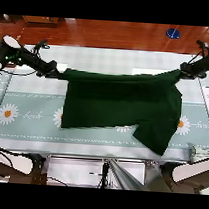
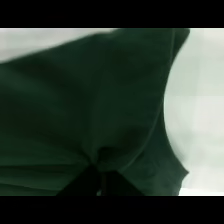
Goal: Fold the shirts.
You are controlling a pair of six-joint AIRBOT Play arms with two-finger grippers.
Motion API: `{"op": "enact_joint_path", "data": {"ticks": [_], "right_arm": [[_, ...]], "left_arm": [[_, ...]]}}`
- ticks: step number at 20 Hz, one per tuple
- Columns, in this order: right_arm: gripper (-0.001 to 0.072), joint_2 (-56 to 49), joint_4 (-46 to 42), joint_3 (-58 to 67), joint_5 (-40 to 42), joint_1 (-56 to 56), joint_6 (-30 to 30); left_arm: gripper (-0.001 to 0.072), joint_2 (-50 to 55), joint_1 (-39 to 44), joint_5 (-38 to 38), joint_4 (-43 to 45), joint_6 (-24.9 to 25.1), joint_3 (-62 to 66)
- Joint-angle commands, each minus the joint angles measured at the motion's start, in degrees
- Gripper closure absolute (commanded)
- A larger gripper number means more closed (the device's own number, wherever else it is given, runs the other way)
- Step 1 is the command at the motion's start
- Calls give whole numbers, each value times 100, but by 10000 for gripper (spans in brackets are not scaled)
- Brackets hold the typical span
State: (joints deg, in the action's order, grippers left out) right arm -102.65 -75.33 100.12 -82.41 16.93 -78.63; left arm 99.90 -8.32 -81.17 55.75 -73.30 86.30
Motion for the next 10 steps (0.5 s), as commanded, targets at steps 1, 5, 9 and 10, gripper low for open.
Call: {"op": "enact_joint_path", "data": {"ticks": [1,5,9,10], "right_arm": [[671,31,-264,-444,-186,-26,-240],[671,31,-264,-876,44,-37,-328],[670,31,-267,-1132,328,-37,-396],[668,31,-267,-1145,372,-37,-391]], "left_arm": [[687,74,17,-166,496,-245,-264],[686,264,68,245,472,-267,-492],[685,428,125,404,468,-398,-496],[639,450,133,361,400,-393,-494]]}}
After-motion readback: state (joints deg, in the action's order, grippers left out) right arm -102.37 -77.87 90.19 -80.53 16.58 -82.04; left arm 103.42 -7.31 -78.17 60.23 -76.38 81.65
